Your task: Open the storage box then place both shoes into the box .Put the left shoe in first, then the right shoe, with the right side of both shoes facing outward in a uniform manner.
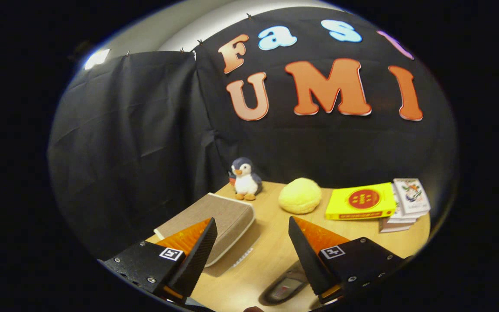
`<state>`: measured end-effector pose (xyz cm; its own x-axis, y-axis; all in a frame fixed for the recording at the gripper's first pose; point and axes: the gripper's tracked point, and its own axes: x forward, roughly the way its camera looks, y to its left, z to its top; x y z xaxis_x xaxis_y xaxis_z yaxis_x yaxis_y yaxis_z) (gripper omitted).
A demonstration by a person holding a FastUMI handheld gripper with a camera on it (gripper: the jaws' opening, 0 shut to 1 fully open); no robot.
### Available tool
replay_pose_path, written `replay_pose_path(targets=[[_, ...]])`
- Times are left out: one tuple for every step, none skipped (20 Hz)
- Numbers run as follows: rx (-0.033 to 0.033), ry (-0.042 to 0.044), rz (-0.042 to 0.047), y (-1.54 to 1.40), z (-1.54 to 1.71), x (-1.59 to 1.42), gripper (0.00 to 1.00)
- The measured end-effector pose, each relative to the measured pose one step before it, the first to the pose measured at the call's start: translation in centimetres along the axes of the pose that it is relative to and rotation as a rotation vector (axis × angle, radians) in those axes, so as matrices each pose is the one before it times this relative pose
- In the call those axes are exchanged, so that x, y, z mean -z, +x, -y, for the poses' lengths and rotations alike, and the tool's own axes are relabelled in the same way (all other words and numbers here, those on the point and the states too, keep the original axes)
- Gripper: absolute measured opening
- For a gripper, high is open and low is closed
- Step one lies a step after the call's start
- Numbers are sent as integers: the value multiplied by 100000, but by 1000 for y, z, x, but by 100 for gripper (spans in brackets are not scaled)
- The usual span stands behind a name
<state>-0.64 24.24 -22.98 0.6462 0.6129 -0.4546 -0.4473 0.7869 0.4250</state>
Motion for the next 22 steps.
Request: replay_pose_path(targets=[[-5012,5113,-3585,823,-821,1590,99],[-5765,5666,-3196,798,-798,1317,99],[-4446,5226,-2705,715,-457,1002,99],[-4931,4689,-1942,874,-391,894,97],[-4039,4998,-2073,692,-305,1071,97],[-4193,5026,-2503,755,-153,1099,97],[-3020,4344,-2375,650,77,937,97],[-1670,3513,-2793,616,358,884,97],[-1012,2941,-2893,602,417,970,97],[-599,2847,-1532,814,526,656,97],[-2840,3559,-1383,892,246,608,97],[-3142,4519,-1326,643,73,422,96],[-4824,4928,-1145,518,-151,384,96],[-5728,6922,-303,405,-498,233,96],[-3730,7339,-127,349,-76,74,96],[-2095,5443,648,215,538,3,95],[698,2731,1469,465,991,-377,95],[263,1428,338,490,901,32,92],[-1842,2124,-171,81,-40,289,91],[-3010,2491,-351,134,-302,143,90],[-2115,1090,358,242,-223,-182,90],[-974,170,951,106,50,48,86]])
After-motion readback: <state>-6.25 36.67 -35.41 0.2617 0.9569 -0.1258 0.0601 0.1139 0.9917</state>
